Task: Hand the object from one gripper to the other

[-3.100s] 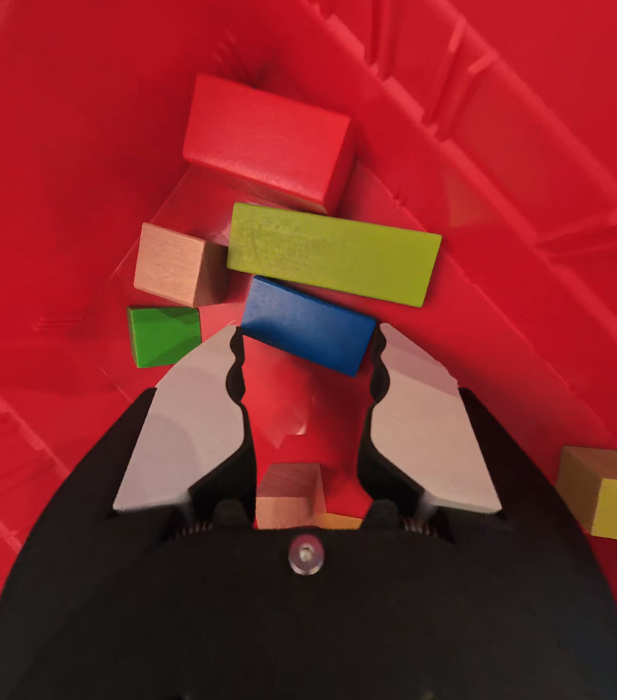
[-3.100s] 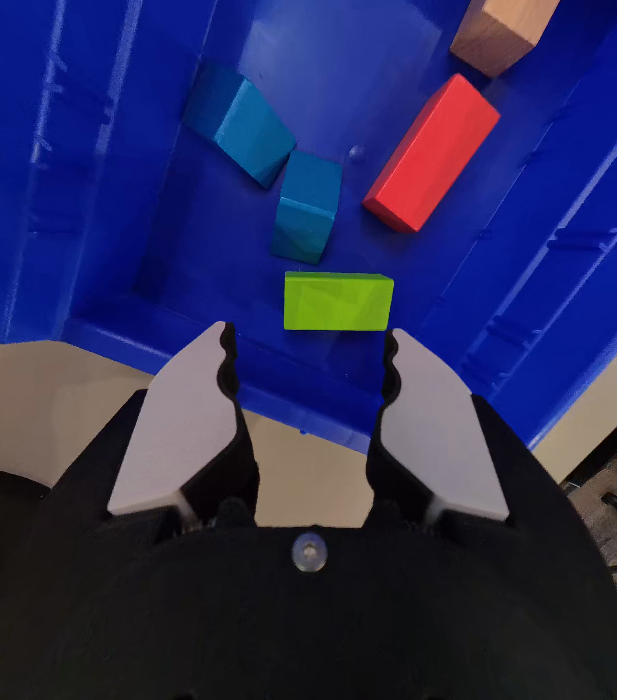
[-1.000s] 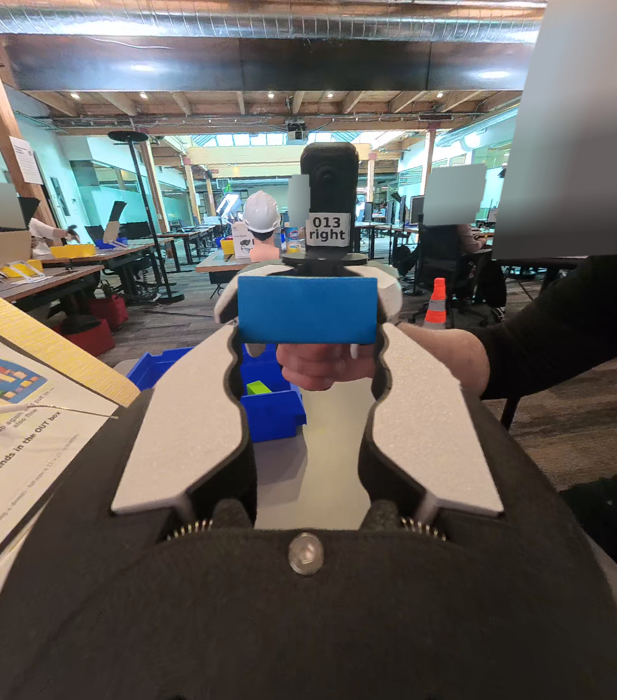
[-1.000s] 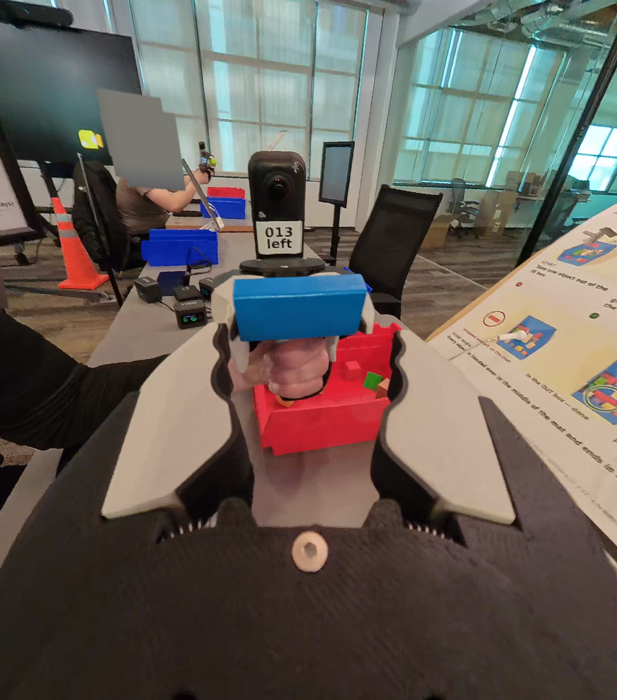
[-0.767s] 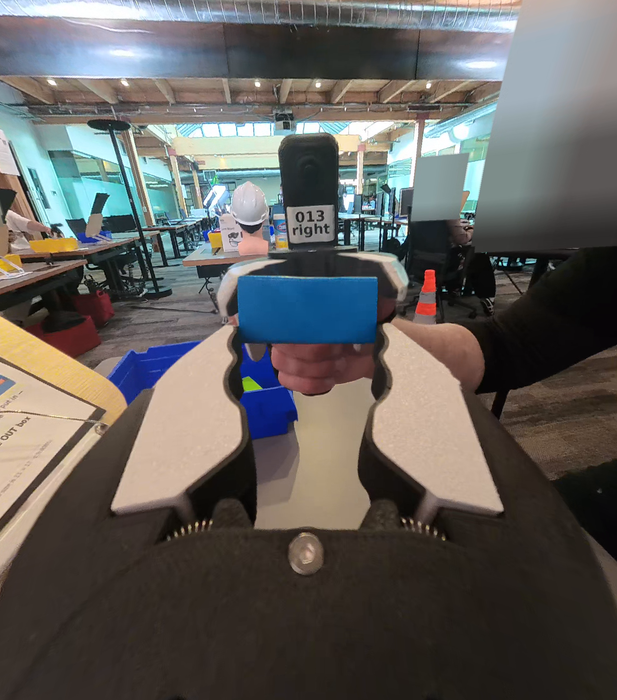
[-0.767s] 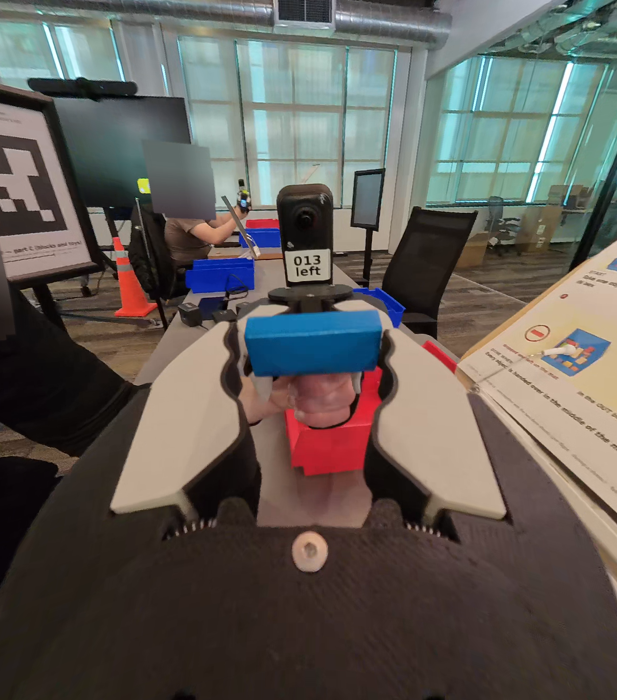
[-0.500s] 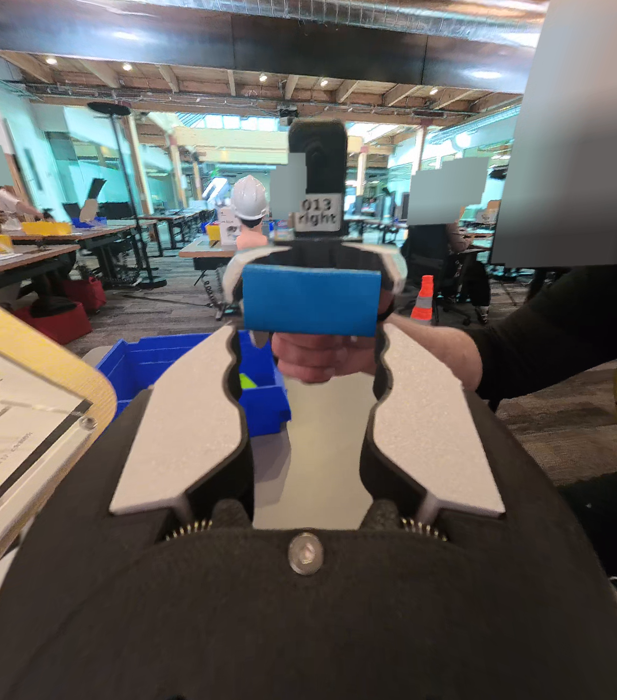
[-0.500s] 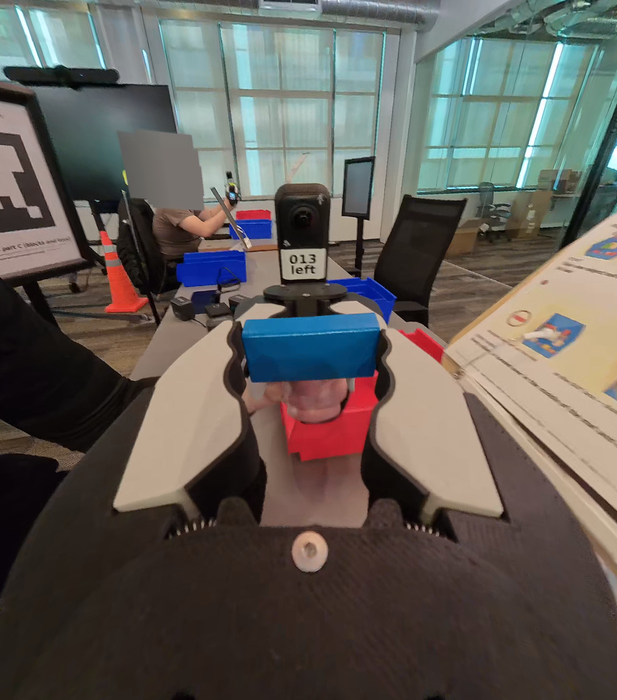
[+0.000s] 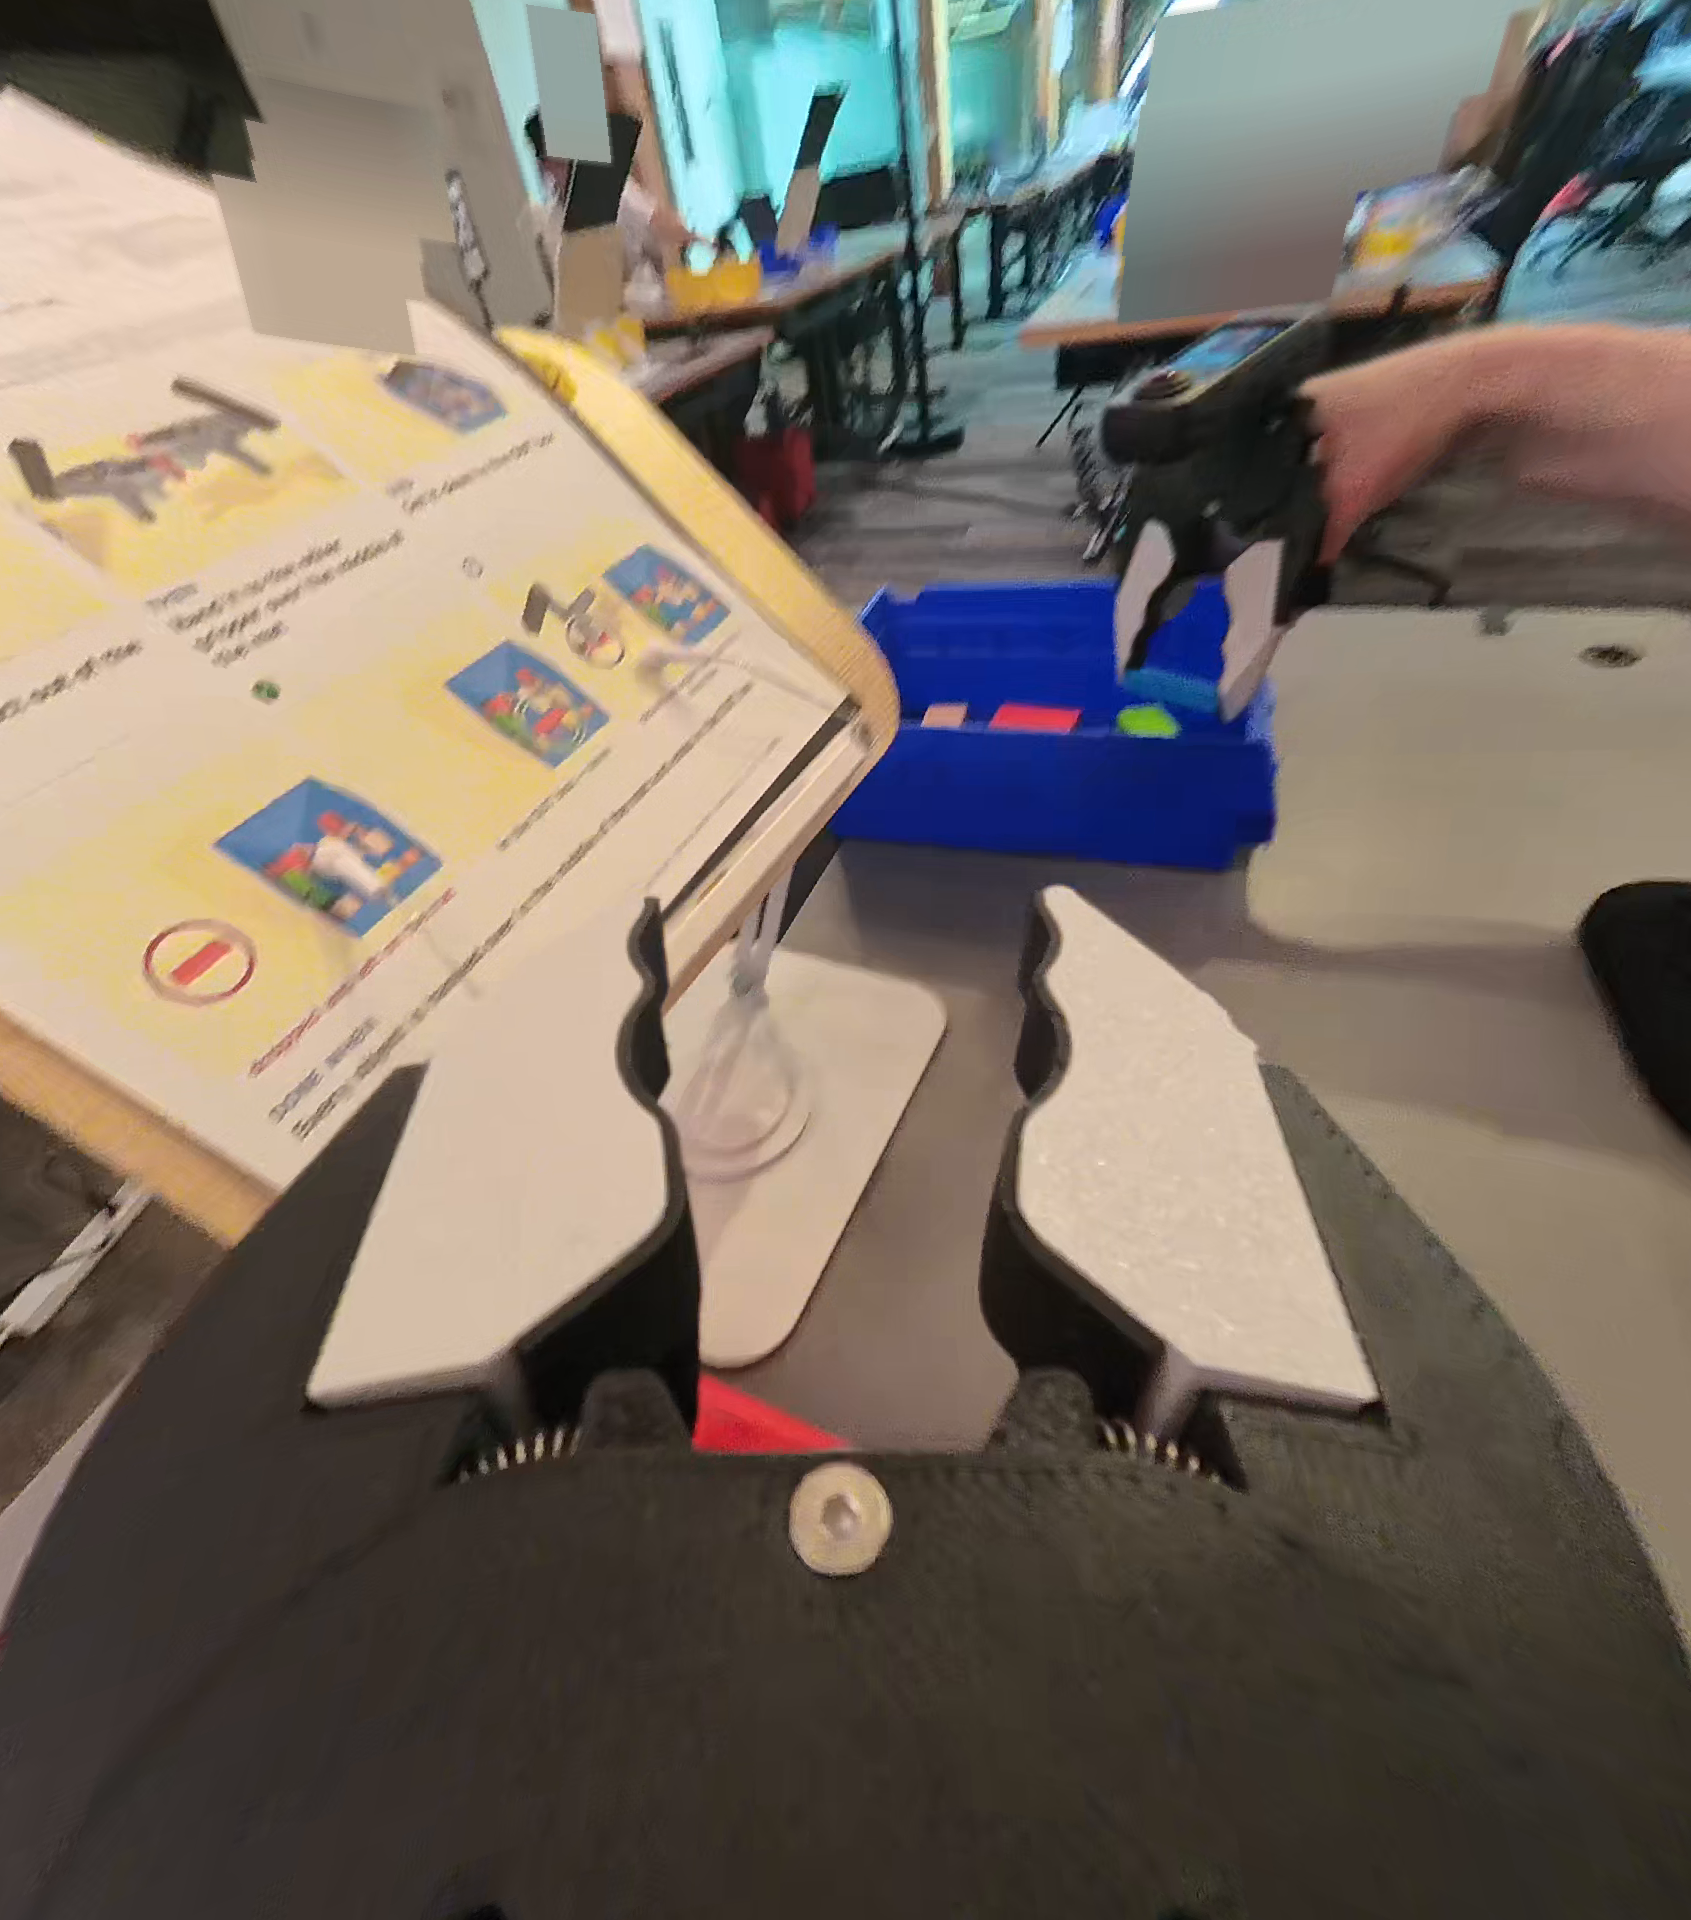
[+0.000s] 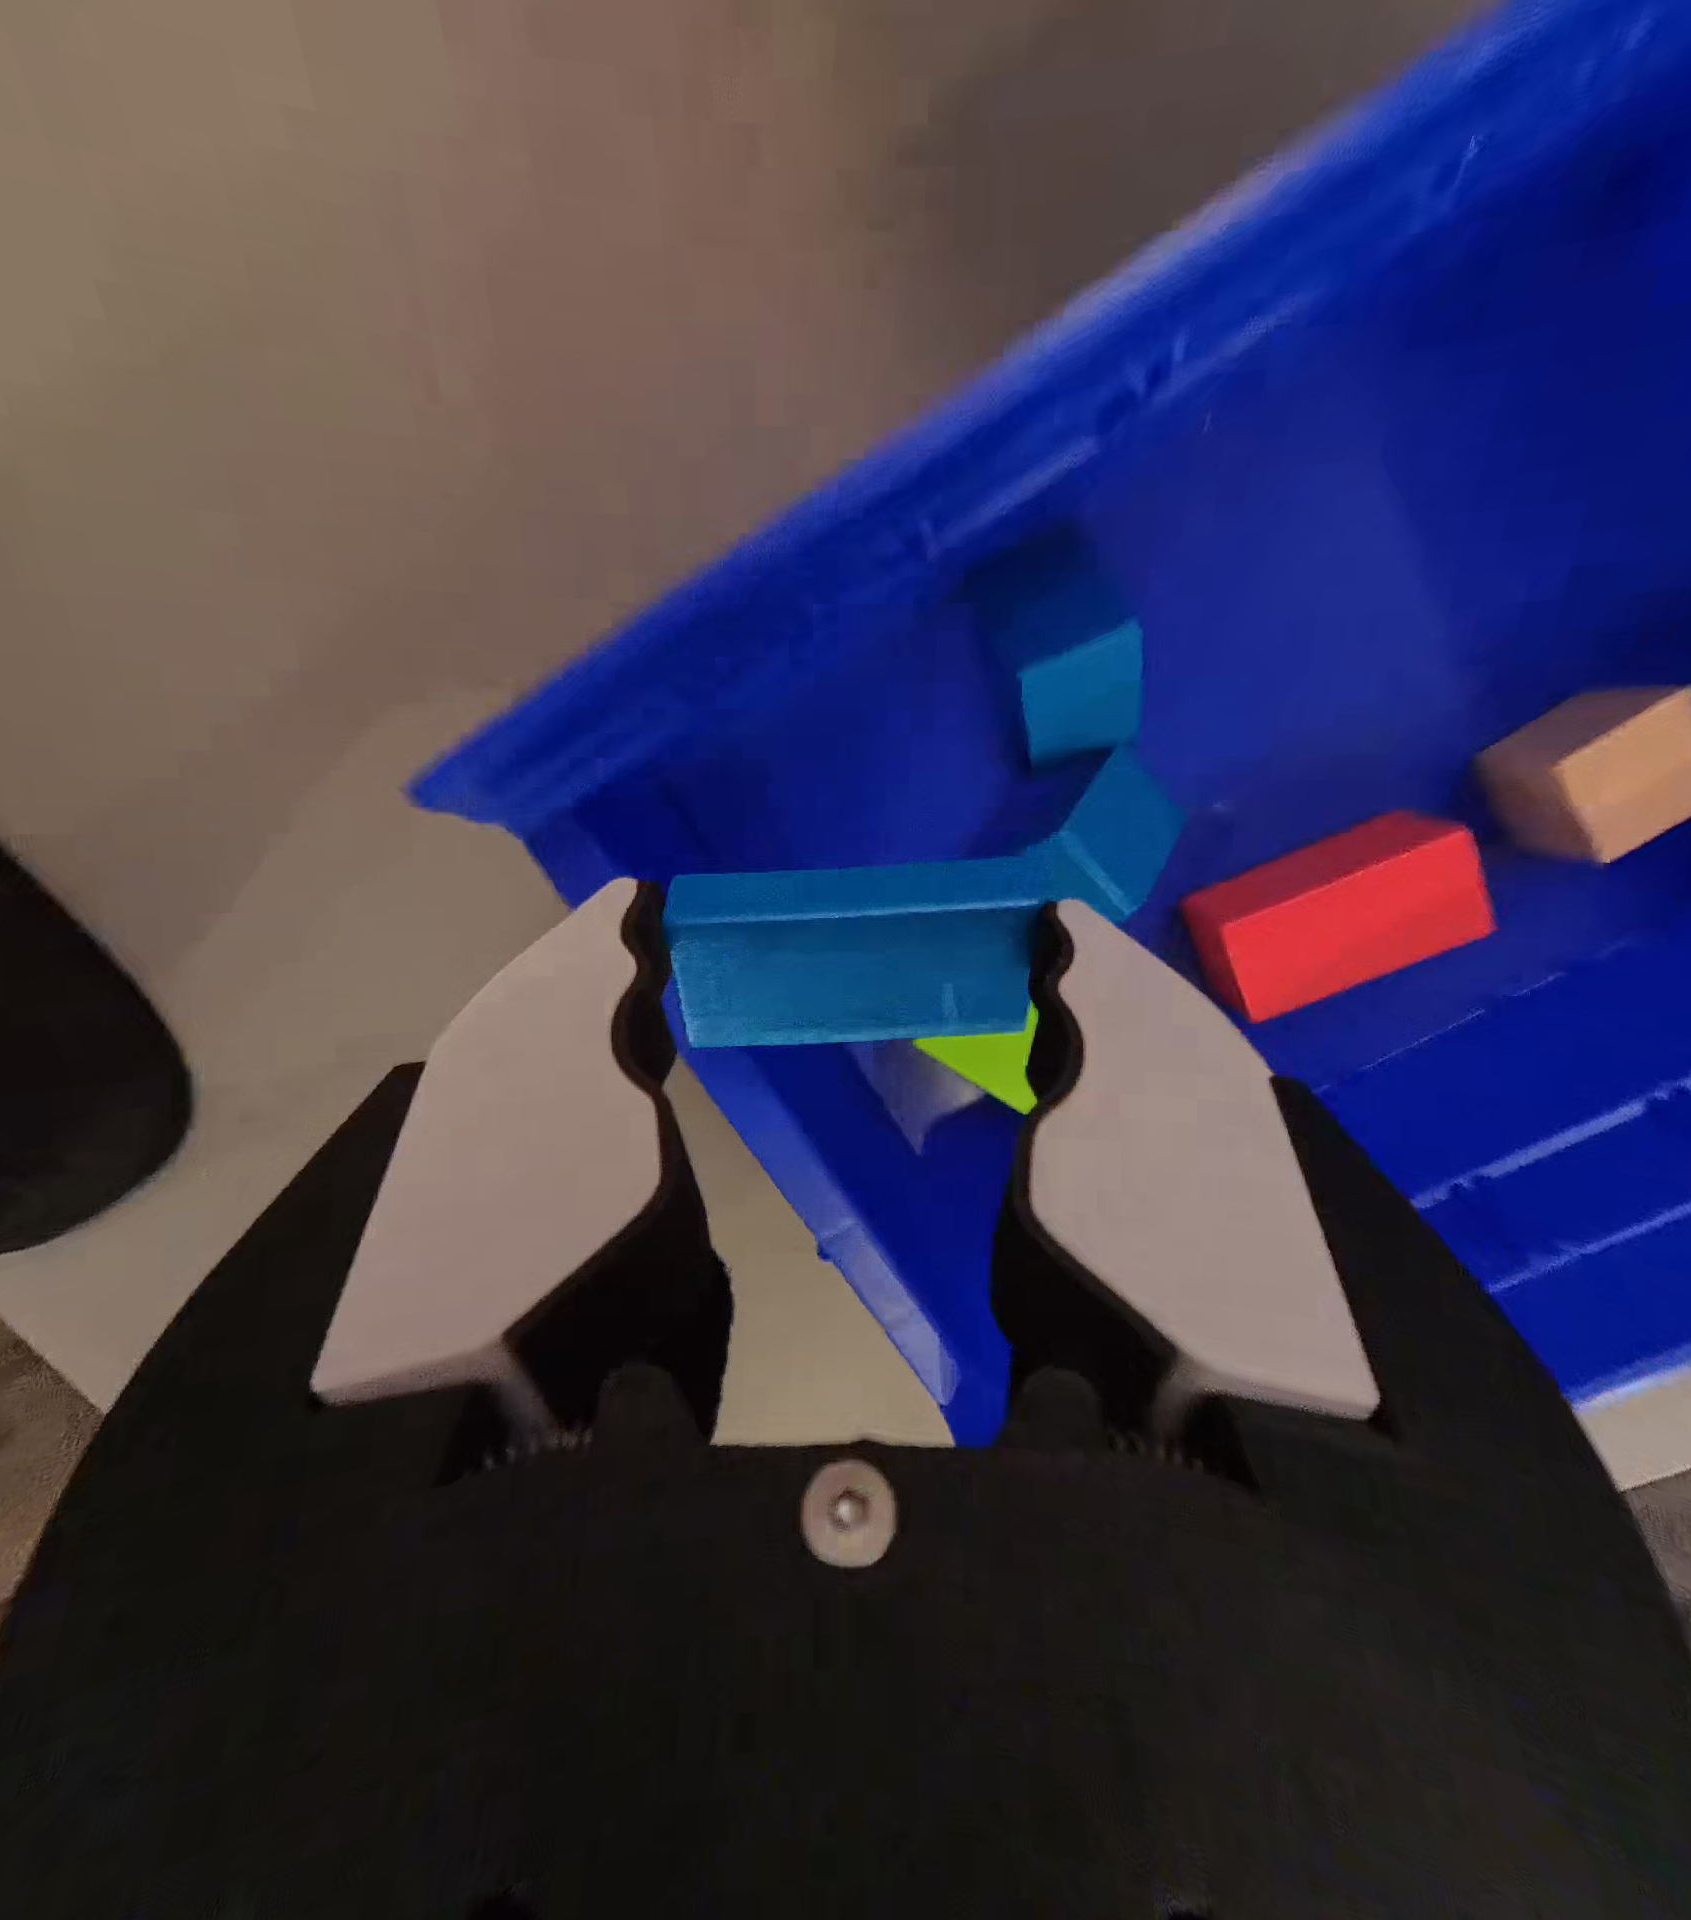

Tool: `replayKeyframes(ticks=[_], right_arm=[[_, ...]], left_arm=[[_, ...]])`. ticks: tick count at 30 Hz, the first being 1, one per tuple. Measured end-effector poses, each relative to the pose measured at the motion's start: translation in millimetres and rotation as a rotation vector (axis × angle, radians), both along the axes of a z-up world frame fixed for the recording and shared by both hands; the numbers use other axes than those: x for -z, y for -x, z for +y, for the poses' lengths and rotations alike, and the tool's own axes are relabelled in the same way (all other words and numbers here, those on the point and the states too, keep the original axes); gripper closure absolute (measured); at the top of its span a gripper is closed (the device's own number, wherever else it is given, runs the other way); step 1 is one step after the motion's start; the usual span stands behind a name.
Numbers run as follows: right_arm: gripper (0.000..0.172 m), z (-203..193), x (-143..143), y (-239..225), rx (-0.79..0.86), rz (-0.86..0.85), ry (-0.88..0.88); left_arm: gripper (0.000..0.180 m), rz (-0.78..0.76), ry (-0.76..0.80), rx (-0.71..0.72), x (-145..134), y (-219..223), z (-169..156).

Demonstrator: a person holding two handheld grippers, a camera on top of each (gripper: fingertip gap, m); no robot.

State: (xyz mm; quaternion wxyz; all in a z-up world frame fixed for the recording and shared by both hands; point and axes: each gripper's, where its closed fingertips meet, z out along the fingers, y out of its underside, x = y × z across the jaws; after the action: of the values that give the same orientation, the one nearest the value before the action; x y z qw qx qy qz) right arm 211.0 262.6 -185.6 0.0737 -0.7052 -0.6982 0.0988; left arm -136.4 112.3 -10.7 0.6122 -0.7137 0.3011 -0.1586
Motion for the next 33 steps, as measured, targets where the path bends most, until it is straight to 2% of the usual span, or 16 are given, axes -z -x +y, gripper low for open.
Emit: replayKeyframes(ticks=[4, 10, 15, 20, 22, 25, 33], right_arm=[[0.106, 7, 38, 0, 0.001, -0.064, 0.065], [0.106, -1, 72, 2, -0.052, -0.152, 0.119], [0.106, 8, 78, -6, -0.06, -0.247, 0.046], [0.105, 10, 80, -6, -0.068, -0.286, 0.006], [0.089, 9, 79, -5, -0.053, -0.277, 0.004], [0.086, 10, 70, -8, -0.041, -0.265, -0.028], [0.091, -2, 19, -18, 0.017, -0.129, -0.148]], left_arm=[[0.114, 0.085, 0.083, -0.066, 24, 18, 6], [0.11, 0.158, 0.203, -0.174, 61, 54, 15], [0.108, 0.198, 0.296, -0.259, 89, 84, 20], [0.102, 0.316, 0.417, -0.374, 125, 119, 18], [0.101, 0.35, 0.454, -0.421, 136, 134, 17], [0.101, 0.417, 0.512, -0.463, 154, 150, 15], [0.093, 0.574, 0.708, -0.325, 222, 150, 35]])
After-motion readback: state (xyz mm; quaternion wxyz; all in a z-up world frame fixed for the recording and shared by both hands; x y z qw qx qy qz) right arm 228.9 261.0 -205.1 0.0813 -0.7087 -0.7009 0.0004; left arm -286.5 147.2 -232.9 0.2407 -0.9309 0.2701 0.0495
